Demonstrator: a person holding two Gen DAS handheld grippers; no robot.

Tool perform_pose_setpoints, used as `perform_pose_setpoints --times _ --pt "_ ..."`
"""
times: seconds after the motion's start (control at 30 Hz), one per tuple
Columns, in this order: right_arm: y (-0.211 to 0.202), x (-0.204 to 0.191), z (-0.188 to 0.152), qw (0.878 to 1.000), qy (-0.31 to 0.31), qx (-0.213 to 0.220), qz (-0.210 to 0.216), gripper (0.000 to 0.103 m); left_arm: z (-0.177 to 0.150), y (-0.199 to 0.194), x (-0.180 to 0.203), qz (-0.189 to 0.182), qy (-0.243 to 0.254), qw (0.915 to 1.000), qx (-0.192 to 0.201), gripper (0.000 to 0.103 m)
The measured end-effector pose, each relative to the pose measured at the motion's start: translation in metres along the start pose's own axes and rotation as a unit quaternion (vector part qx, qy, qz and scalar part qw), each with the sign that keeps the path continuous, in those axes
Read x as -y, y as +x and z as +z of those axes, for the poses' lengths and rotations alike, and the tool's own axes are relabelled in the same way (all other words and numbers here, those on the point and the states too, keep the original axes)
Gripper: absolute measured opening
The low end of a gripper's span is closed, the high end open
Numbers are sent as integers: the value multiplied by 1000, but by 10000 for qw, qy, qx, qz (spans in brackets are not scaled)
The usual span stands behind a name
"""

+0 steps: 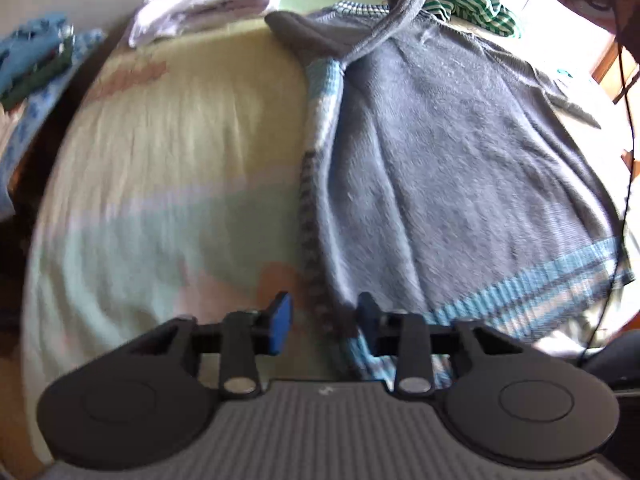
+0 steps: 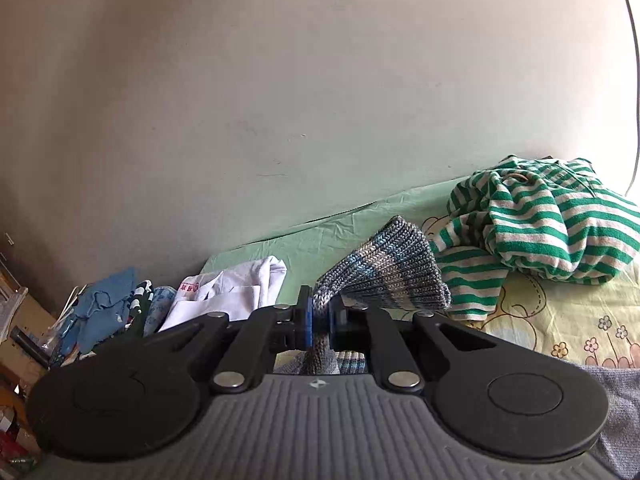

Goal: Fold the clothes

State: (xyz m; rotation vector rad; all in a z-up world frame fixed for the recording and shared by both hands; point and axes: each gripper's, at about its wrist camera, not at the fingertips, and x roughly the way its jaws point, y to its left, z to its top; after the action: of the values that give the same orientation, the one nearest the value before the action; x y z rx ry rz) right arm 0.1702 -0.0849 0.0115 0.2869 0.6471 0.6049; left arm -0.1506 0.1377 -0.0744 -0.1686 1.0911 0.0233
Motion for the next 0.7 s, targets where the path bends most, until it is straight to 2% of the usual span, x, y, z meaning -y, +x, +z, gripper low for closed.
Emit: perform_pose_setpoints --times 0.07,0.1,0.13,0.17,0.3,0.47,0.7 --pt "4 -6 1 9999 -139 -15 41 8 -3 3 6 25 -133 9999 48 35" --pt "7 -7 1 9998 -201 -30 43 8 -3 4 8 79 -154 9998 69 31" --pt "10 -9 2 9997 -227 -55 26 8 -1 3 9 99 -200 9997 85 14" --pt "12 -10 4 9997 -245 -81 5 8 1 3 9 106 -255 9996 99 6" --pt "16 -10 13 9999 -150 24 -11 8 8 -9 19 87 -125 9995 272 4" --pt "-11 -7 32 9982 11 561 205 7 17 -27 42 -69 325 9981 518 3" --pt "-55 15 38 9943 -286 1024 -99 7 31 -11 86 -548 1084 9919 378 3"
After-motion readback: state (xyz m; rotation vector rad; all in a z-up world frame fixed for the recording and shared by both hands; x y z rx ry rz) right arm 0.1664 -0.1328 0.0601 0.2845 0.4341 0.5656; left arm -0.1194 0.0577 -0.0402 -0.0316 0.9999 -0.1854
